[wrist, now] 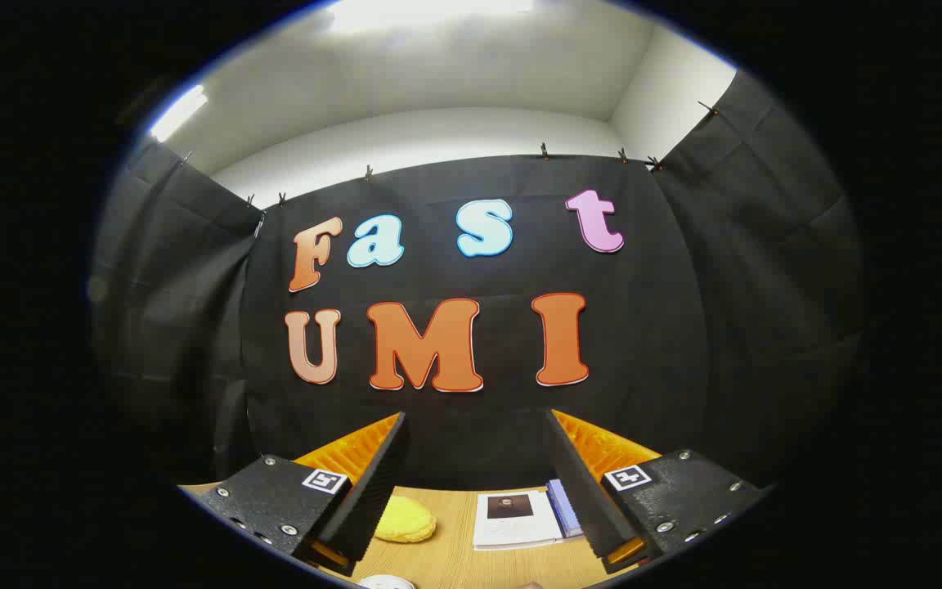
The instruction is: Open the storage box then place both shoes into the box .Put the left shoe in first, then the right shoe, with the right side of both shoes facing outward in a uniform manner.
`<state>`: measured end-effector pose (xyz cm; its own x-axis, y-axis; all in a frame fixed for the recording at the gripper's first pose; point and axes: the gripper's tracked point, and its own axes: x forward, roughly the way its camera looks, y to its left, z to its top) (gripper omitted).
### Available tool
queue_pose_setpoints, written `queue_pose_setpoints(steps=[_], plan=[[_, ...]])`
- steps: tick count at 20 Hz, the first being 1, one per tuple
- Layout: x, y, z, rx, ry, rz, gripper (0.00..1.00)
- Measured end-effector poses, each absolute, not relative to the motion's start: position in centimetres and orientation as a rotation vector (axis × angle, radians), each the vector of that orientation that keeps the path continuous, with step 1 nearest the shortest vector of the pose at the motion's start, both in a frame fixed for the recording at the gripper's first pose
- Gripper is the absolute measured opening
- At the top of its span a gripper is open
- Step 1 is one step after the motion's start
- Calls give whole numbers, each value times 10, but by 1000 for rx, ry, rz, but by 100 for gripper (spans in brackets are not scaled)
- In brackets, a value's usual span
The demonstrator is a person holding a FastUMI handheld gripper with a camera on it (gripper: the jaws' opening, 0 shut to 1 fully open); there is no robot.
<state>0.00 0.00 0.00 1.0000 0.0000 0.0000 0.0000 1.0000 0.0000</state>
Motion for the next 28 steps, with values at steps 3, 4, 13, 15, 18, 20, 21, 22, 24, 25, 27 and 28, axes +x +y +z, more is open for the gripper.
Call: queue_pose_setpoints(steps=[3, 4, 13, 15, 18, 20, 21, 22, 24, 25, 27, 28], plan=[[0, 1, -1, -2, 15, 1, 98], [-1, 2, -1, -5, 19, 1, 98], [-4, 6, -8, 0, 84, 10, 98], [-5, 9, -4, 10, 76, 21, 98], [-3, 14, -2, 9, 64, 31, 98], [-2, 18, -6, -4, 73, 37, 98], [-3, 25, -9, 2, 84, 52, 98], [-4, 34, -13, 17, 101, 76, 98], [-4, 54, -33, 63, 171, 125, 98], [-5, 62, -45, 84, 213, 142, 98], [-9, 82, -69, 108, 297, 187, 98], [-11, 93, -83, 116, 340, 214, 99]])
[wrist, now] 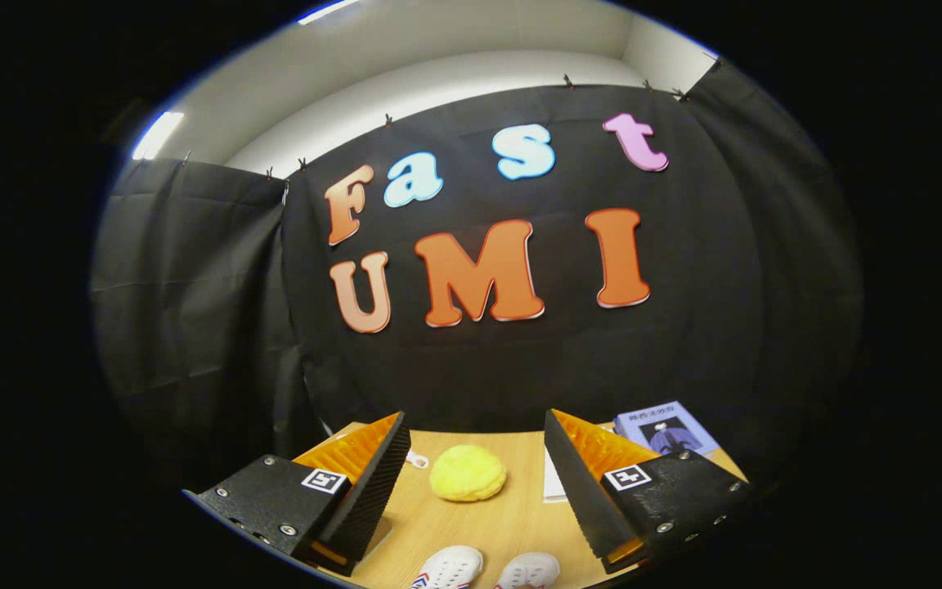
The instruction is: Open the storage box then place both shoes into the box .Put the left shoe in first, then the right shoe, with the right side of both shoes facing outward in a uniform manner.
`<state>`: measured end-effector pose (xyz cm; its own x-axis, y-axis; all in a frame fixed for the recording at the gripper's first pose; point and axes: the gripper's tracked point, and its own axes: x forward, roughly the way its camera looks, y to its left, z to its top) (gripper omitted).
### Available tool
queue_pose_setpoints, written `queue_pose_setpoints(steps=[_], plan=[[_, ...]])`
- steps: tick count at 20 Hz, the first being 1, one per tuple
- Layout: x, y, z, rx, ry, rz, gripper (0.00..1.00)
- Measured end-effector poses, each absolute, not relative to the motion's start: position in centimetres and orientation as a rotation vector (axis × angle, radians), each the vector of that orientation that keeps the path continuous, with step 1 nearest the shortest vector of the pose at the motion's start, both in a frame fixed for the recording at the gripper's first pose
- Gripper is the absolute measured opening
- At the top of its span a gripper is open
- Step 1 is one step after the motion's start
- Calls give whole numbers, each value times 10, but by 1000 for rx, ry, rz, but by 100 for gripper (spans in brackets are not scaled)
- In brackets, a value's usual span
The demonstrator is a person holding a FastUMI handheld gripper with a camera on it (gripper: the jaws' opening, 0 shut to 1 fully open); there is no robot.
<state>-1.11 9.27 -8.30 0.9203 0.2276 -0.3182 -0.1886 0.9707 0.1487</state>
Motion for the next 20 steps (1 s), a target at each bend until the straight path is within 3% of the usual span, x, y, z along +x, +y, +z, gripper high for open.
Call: queue_pose_setpoints(steps=[10, 20], plan=[[-72, 196, -209, 334, 880, 448, 98], [-124, 281, -264, 613, 1199, 615, 96]])
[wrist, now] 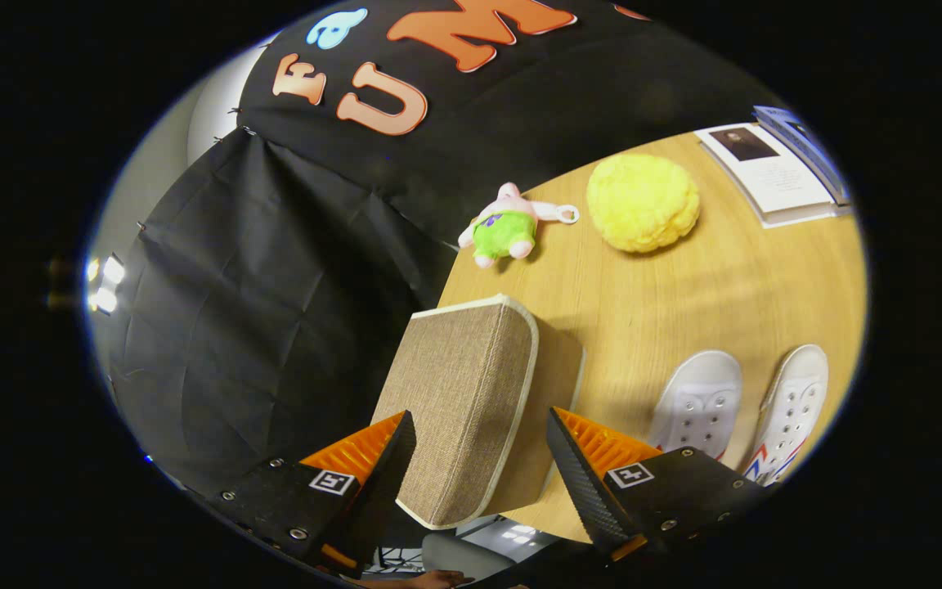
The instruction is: Open the storage box then place both shoes into the box .Put the left shoe in first, then the right shoe, with the right side of both shoes facing outward in a uniform manner.
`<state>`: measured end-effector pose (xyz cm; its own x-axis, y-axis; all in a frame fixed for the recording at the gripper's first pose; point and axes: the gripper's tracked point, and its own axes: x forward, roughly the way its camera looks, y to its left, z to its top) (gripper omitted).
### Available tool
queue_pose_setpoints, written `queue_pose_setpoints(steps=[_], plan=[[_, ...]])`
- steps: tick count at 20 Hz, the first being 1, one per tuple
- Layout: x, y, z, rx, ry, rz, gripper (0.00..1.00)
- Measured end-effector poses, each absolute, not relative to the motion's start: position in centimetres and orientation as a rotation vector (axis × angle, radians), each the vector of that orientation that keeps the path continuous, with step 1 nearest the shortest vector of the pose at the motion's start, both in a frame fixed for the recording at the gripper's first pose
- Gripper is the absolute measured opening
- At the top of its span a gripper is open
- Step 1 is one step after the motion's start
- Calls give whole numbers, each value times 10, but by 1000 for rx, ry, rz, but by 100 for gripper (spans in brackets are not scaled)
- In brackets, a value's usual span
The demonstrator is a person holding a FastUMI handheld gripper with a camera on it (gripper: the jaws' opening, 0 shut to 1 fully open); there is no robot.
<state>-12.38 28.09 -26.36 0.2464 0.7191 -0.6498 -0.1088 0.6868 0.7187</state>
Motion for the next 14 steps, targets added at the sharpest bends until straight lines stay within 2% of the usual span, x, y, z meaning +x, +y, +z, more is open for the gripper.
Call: queue_pose_setpoints(steps=[6, 14], plan=[[-147, 314, -293, 752, 1337, 645, 96], [-152, 333, -309, 839, 1384, 665, 96]])
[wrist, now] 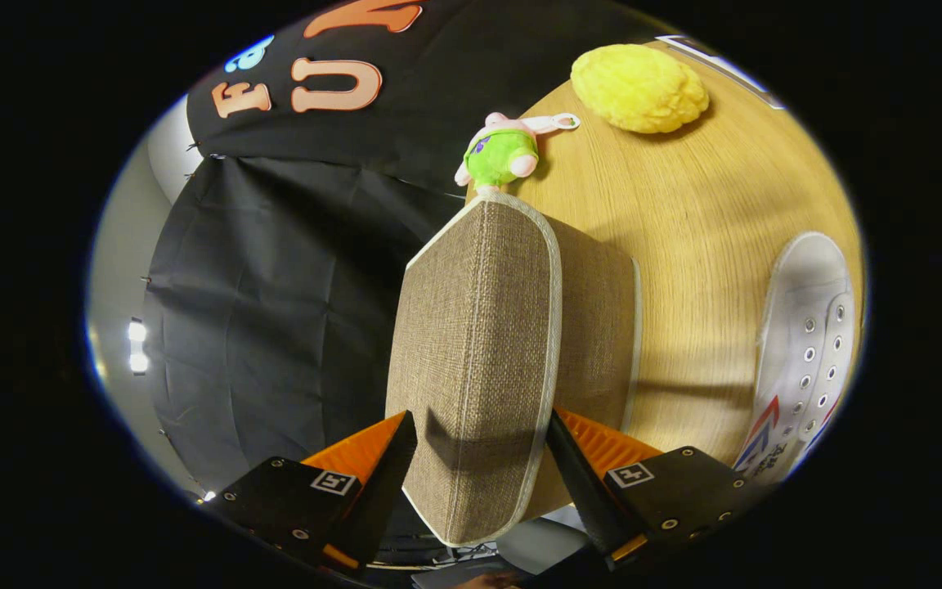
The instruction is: Open the storage box then place both shoes into the box .Put the left shoe in first, then the right shoe, with the right side of both shoes facing outward in a uniform manner.
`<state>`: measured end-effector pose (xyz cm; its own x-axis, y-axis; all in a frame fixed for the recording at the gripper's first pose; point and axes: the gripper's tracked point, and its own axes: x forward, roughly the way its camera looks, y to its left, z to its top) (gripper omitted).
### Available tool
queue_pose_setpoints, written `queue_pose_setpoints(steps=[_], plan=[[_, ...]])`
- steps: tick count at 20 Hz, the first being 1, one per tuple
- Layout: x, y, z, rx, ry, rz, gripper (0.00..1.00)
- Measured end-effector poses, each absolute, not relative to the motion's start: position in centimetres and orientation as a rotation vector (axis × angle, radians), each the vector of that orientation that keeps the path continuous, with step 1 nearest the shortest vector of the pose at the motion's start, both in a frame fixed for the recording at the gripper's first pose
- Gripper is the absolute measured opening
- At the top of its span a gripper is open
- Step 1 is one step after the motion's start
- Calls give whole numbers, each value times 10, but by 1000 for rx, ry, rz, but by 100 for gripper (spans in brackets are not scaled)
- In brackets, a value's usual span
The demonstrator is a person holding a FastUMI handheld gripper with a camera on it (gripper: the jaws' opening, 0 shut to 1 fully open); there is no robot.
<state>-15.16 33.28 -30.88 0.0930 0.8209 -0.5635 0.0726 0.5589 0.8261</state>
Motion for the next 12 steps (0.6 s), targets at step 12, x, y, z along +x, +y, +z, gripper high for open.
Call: queue_pose_setpoints(steps=[12], plan=[[-131, 320, -275, 978, 1322, 666, 77]])
